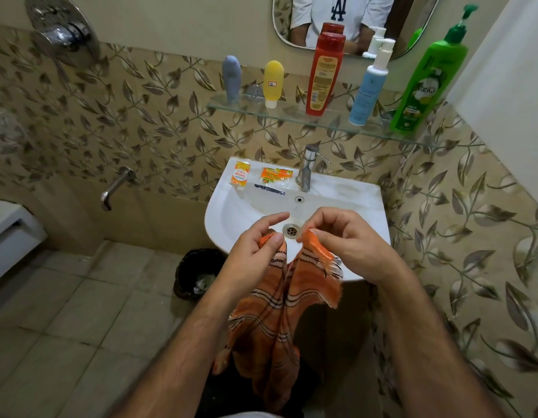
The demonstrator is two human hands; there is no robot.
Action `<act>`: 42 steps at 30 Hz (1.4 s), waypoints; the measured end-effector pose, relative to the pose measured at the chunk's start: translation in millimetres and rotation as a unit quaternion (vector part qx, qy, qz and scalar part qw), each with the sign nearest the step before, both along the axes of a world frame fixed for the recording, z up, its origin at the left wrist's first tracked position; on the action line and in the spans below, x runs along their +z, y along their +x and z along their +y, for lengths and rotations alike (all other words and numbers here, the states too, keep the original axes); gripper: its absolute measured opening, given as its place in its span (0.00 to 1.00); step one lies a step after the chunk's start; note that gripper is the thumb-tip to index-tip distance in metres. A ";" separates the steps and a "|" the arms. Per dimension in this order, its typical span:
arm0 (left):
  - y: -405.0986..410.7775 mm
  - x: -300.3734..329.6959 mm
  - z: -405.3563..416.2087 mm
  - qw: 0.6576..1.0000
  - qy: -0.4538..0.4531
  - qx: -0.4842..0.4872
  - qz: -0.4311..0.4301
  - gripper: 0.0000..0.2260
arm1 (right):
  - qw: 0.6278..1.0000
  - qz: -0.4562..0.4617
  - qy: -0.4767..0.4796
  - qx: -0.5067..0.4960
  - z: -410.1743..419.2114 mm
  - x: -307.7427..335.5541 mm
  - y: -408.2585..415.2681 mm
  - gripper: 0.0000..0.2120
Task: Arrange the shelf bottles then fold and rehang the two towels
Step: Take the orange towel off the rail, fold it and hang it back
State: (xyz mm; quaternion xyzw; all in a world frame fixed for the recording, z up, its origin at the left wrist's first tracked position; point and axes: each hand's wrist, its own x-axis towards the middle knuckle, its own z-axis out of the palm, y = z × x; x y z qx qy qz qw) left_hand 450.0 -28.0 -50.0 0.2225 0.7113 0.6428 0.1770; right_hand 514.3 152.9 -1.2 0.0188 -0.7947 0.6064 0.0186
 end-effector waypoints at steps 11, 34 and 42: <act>0.3 3.6 -1.9 0.998 0.046 -0.022 0.029 0.19 | 0.988 0.002 0.047 -0.148 -35.7 -18.5 -8.5 0.09; -6.8 12.6 -6.6 0.995 -0.005 -0.081 0.062 0.21 | 0.986 -0.023 0.050 -0.158 -35.9 -20.8 -6.5 0.06; -13.4 21.6 -8.3 0.984 -0.084 -0.097 0.120 0.16 | 0.997 -0.016 0.001 -0.078 -23.6 -17.6 -4.1 0.07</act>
